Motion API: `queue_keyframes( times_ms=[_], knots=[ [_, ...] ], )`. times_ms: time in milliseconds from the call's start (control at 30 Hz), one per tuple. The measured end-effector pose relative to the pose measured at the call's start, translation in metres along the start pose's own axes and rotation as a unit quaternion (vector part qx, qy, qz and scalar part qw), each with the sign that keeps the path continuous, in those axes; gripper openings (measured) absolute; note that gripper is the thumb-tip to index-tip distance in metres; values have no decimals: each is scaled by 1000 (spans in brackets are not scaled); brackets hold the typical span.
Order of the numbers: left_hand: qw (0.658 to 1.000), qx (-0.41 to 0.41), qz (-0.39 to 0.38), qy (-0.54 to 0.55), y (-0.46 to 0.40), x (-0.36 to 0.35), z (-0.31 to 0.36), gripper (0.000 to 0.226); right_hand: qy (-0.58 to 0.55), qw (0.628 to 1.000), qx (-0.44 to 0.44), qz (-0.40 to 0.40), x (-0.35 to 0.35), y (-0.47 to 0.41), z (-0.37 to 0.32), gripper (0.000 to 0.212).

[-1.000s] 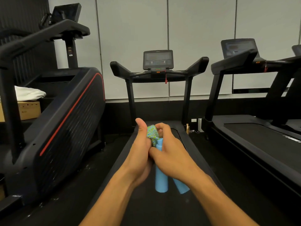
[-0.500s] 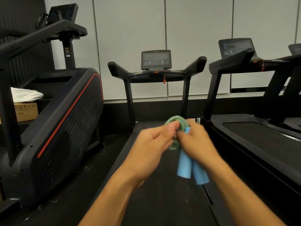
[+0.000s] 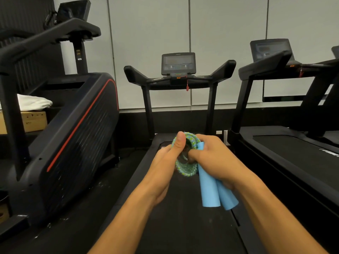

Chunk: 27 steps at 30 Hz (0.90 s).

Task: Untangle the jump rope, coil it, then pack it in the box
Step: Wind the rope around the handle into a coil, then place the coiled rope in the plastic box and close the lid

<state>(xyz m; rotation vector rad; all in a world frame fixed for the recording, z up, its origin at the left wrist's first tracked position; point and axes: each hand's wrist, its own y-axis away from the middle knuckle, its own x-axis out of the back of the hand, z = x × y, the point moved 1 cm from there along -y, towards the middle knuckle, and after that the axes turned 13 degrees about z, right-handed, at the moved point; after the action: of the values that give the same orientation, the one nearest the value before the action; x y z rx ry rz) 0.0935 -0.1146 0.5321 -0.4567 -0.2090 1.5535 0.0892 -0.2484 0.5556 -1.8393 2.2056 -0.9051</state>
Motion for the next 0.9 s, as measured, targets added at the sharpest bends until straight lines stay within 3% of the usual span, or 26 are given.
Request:
queue_keyframes(
  times_ms=[133,300,400,467,600,733,900],
  knots=[
    [998,-26,59,-9,-4,5,-8,96,-46,997,-51,-20,-1,4,0,9],
    [984,-55,141,-89,-8,12,-12,90,-122,986,-115,-9,-12,3,6,13],
    [983,-13,146,-109,-11,13,-23,88,-133,981,-141,10,-22,6,13,11],
    [986,47,148,-68,-10,12,-32,95,-136,979,-147,41,-31,9,17,10],
    [979,130,154,3,-1,15,-33,53,-149,976,-140,70,-50,16,20,10],
    [976,153,155,17,4,29,-37,52,-174,972,-139,76,-65,23,20,16],
    [977,143,151,-49,11,54,-55,52,-180,970,-154,60,-89,34,31,11]
  ],
)
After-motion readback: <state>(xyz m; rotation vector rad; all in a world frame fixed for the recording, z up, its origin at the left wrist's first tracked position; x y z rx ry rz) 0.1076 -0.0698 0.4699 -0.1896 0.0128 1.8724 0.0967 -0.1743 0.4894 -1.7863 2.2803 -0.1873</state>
